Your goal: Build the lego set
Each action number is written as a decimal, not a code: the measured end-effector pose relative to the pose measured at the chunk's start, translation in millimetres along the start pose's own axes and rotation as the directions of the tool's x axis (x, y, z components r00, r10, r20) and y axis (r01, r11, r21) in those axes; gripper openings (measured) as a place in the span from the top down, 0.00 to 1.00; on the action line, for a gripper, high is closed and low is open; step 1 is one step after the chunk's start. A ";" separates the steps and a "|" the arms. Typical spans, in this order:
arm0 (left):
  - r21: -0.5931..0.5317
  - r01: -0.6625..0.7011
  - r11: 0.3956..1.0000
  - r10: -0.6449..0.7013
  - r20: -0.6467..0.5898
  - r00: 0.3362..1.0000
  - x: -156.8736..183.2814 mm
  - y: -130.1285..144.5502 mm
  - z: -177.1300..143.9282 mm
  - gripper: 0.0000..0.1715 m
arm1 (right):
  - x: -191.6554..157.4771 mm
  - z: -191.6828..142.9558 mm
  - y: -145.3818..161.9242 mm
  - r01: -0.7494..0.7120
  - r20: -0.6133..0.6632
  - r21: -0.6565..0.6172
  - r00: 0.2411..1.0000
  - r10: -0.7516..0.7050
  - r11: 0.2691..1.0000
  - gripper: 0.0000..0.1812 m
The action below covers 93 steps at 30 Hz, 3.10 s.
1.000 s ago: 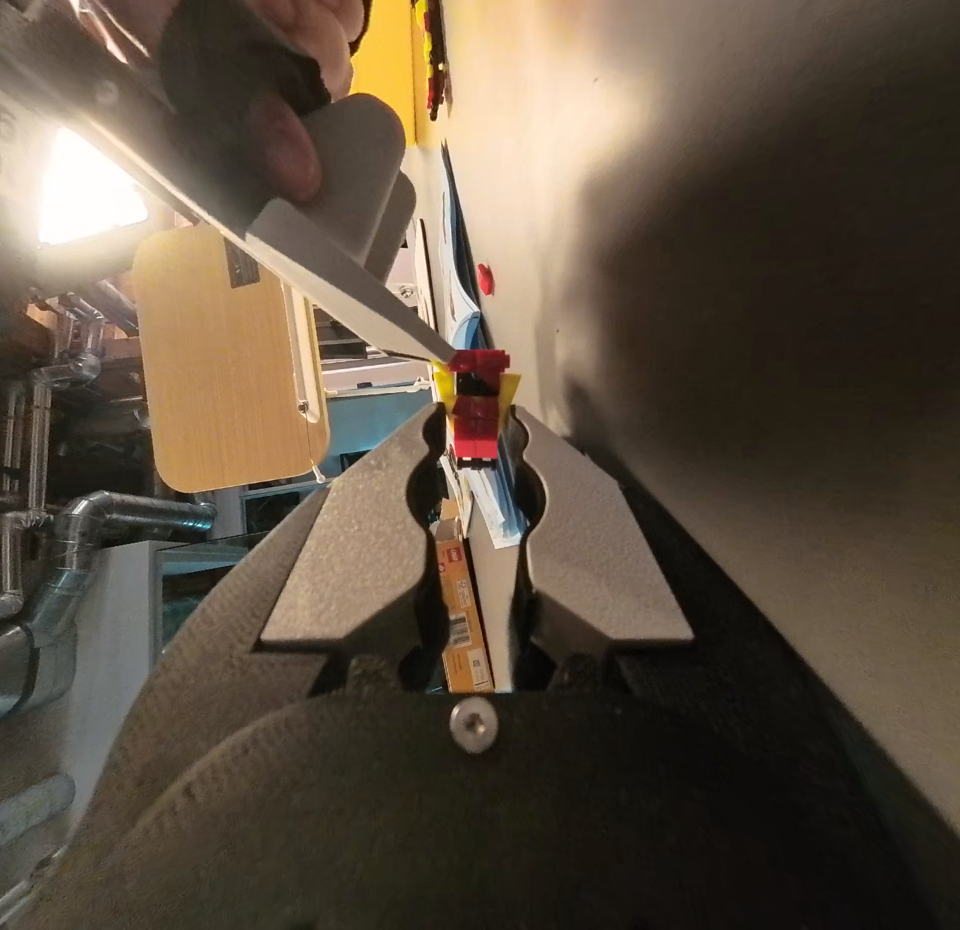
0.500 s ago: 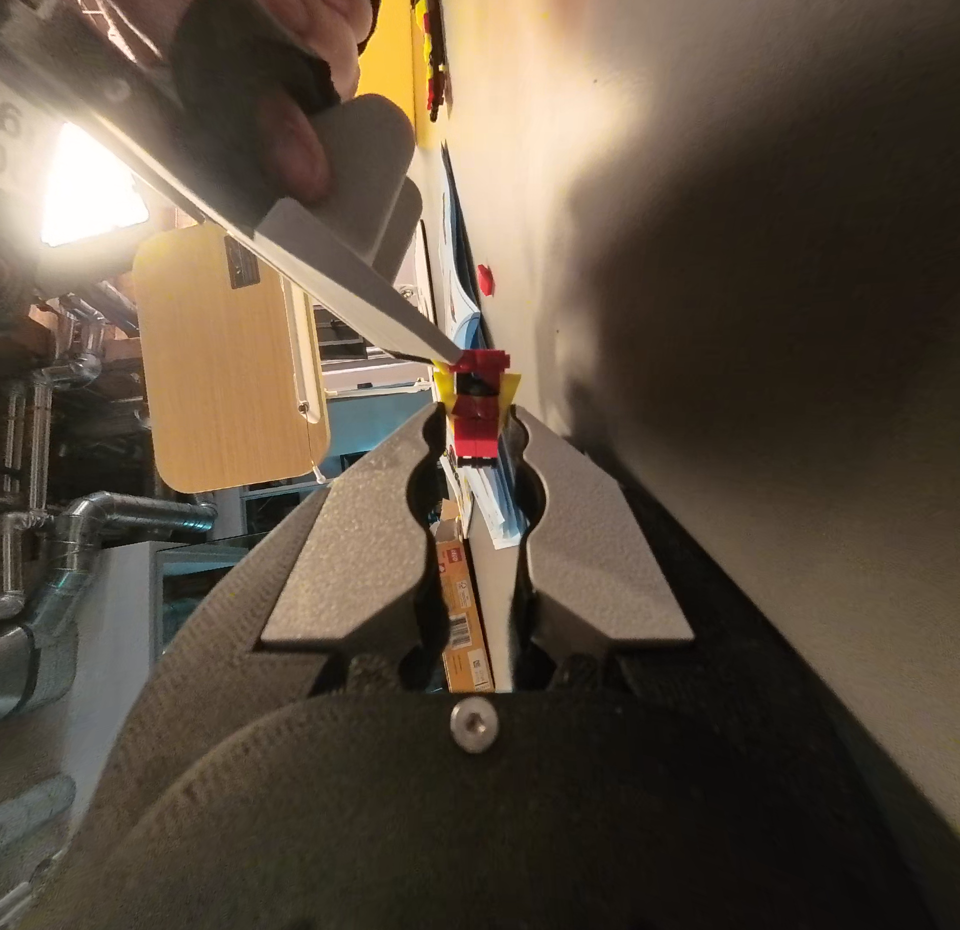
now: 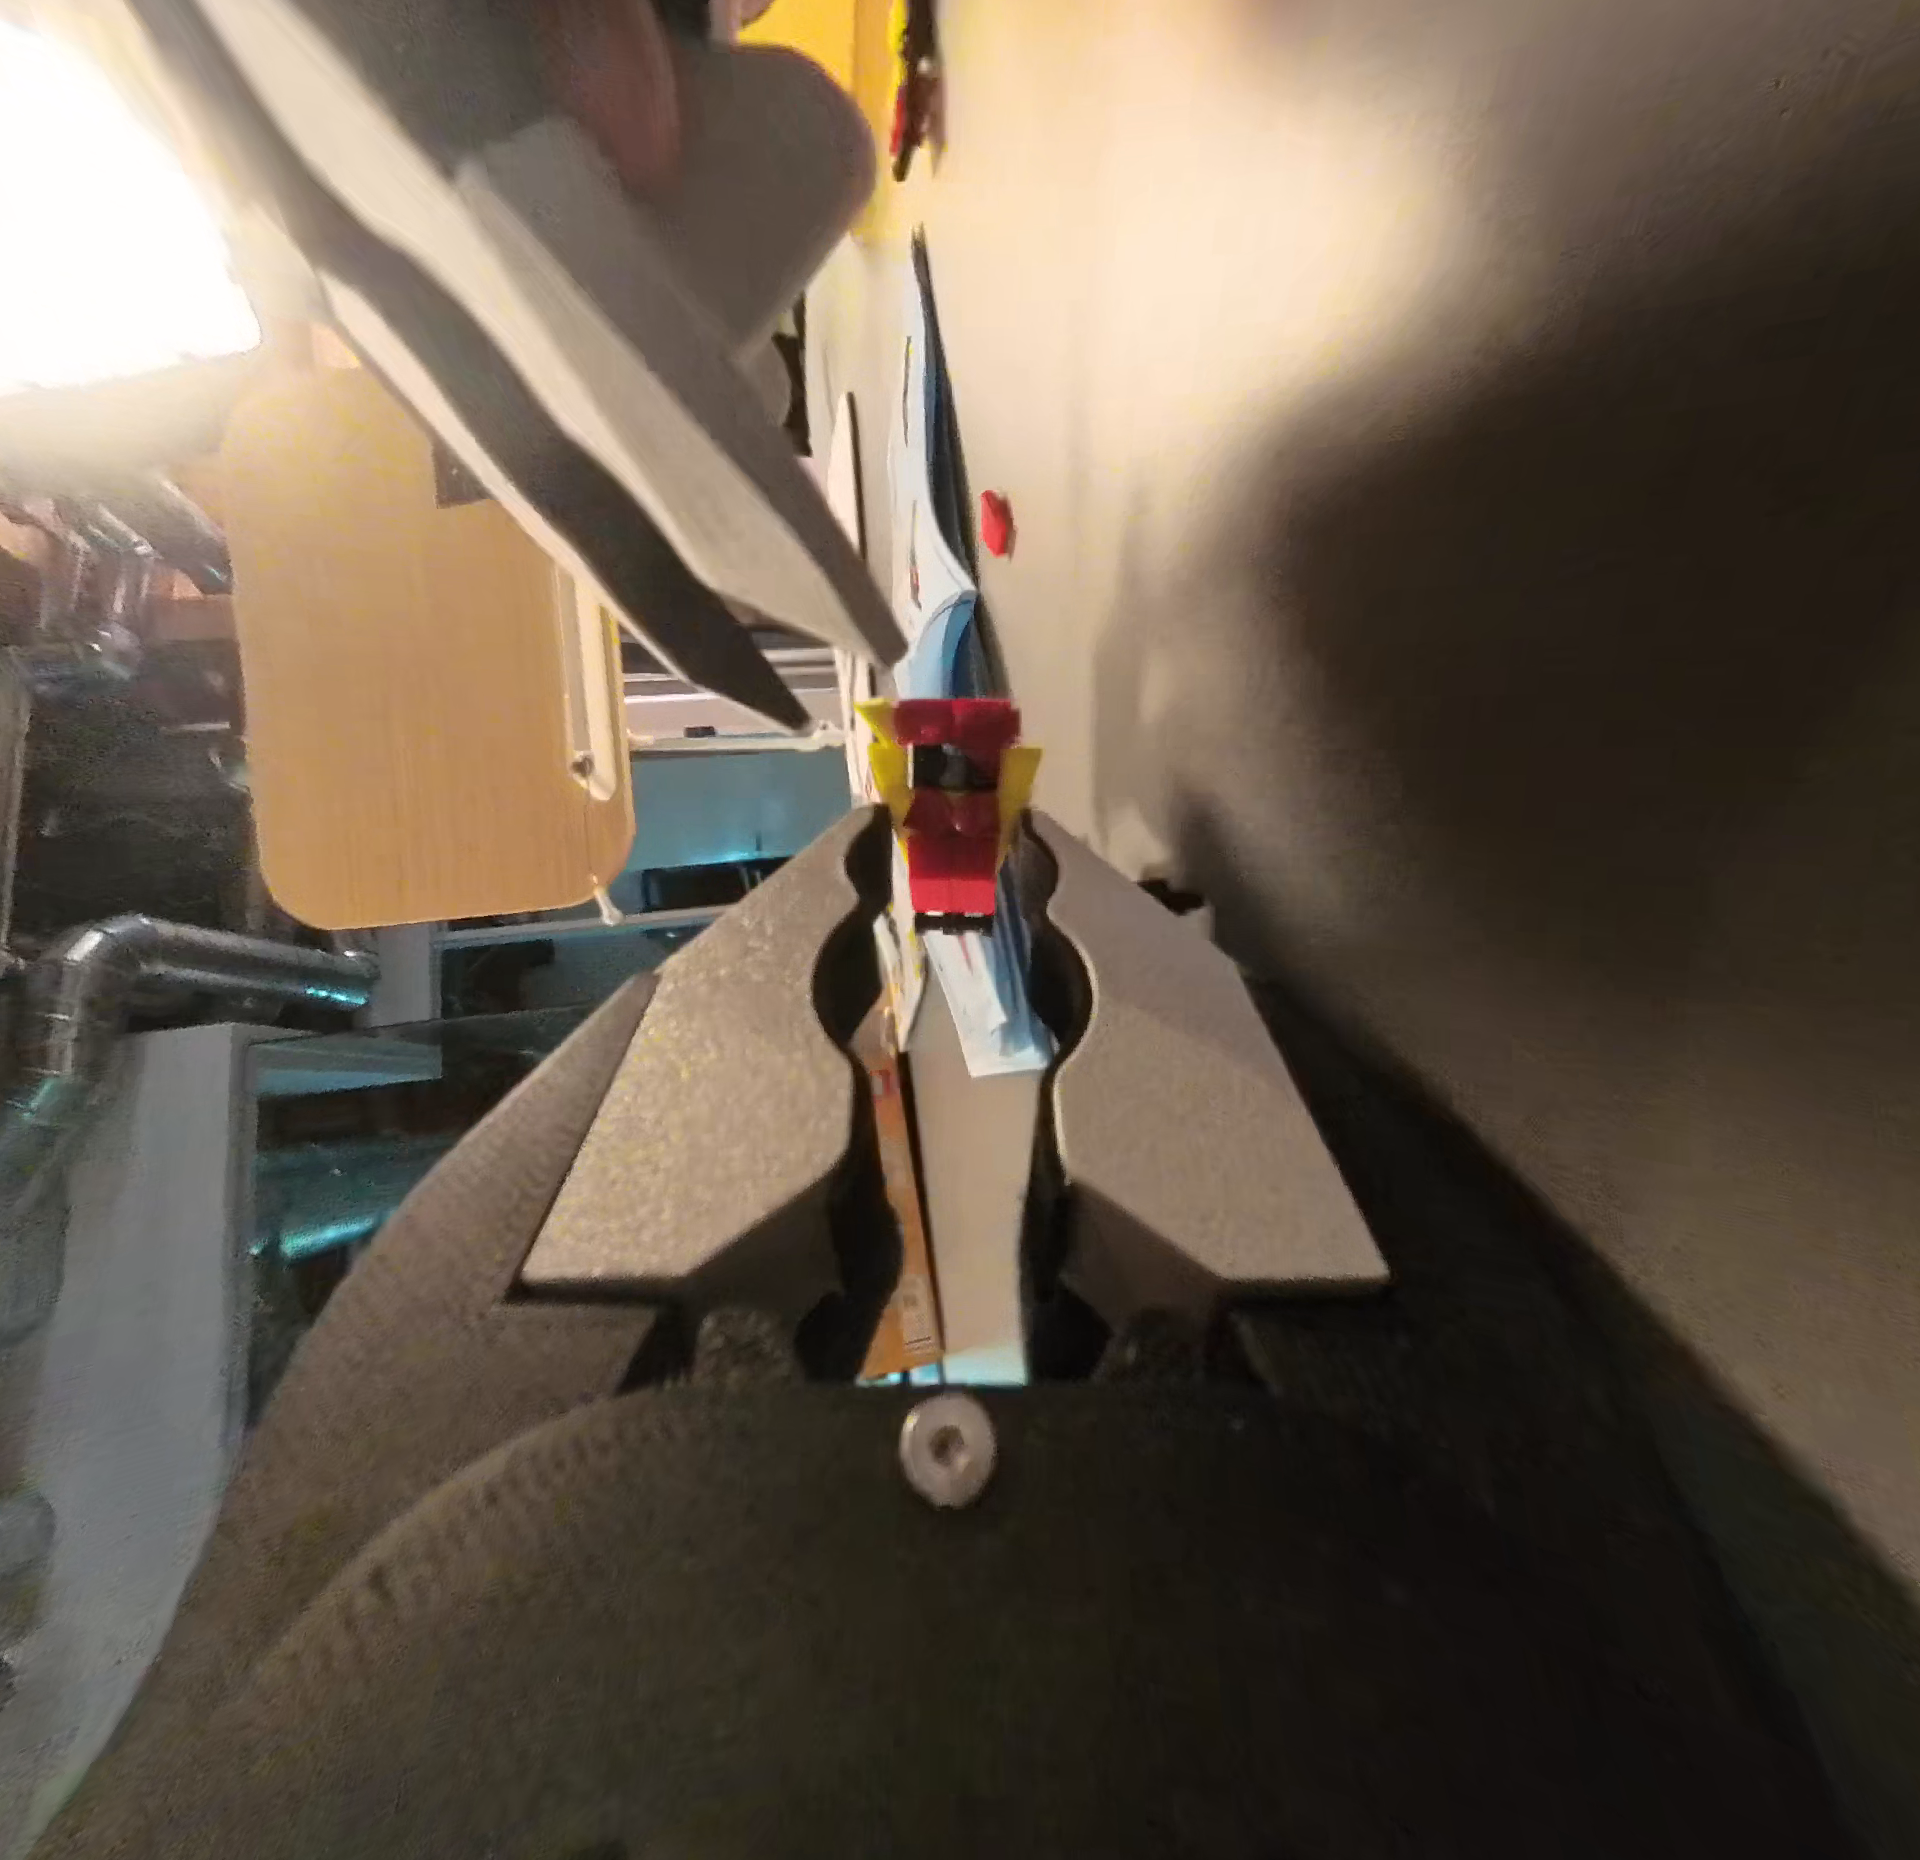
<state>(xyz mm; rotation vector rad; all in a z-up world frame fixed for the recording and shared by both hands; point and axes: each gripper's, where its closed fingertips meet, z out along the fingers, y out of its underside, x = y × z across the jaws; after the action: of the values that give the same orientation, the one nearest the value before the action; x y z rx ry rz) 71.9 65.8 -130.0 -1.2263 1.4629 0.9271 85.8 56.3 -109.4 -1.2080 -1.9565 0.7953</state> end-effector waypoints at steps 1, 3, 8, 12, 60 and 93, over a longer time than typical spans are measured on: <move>0.001 0.029 1.000 -0.029 -0.003 1.000 -1.3 0.8 0.1 0.87 | -1.7 -1.3 -2.1 0.079 -0.027 0.010 0.997 -0.079 0.997 0.73; 0.003 0.073 0.997 -0.073 -0.006 0.997 -4.0 2.1 0.0 0.87 | -1.8 -2.3 -3.0 0.229 -0.099 -0.006 0.969 -0.228 0.973 0.75; 0.006 0.074 0.997 -0.074 -0.005 0.997 -4.2 1.1 -0.1 0.87 | 4.9 0.0 -0.1 0.484 -0.240 -0.127 0.832 -0.501 0.866 0.86; 0.011 0.078 0.997 -0.078 -0.009 0.997 -3.9 -0.5 -0.3 0.87 | 2.8 5.1 6.1 0.540 -0.222 -0.180 0.792 -0.569 0.822 0.88; -0.002 0.056 0.998 -0.056 -0.058 0.997 5.7 1.5 2.9 0.87 | 2.4 15.4 14.9 0.774 -0.117 -0.392 0.494 -0.862 0.497 0.93; 0.047 0.402 0.914 -0.394 -0.121 0.911 -6.8 2.7 -2.3 0.87 | 6.8 12.7 1.4 0.699 -0.320 -0.236 0.600 -0.733 0.676 0.82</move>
<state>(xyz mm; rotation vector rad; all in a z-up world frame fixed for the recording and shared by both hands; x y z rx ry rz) 68.9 65.8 -122.9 -1.4714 1.2488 0.5330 73.9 61.3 -116.2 -0.4470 -1.8947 0.0240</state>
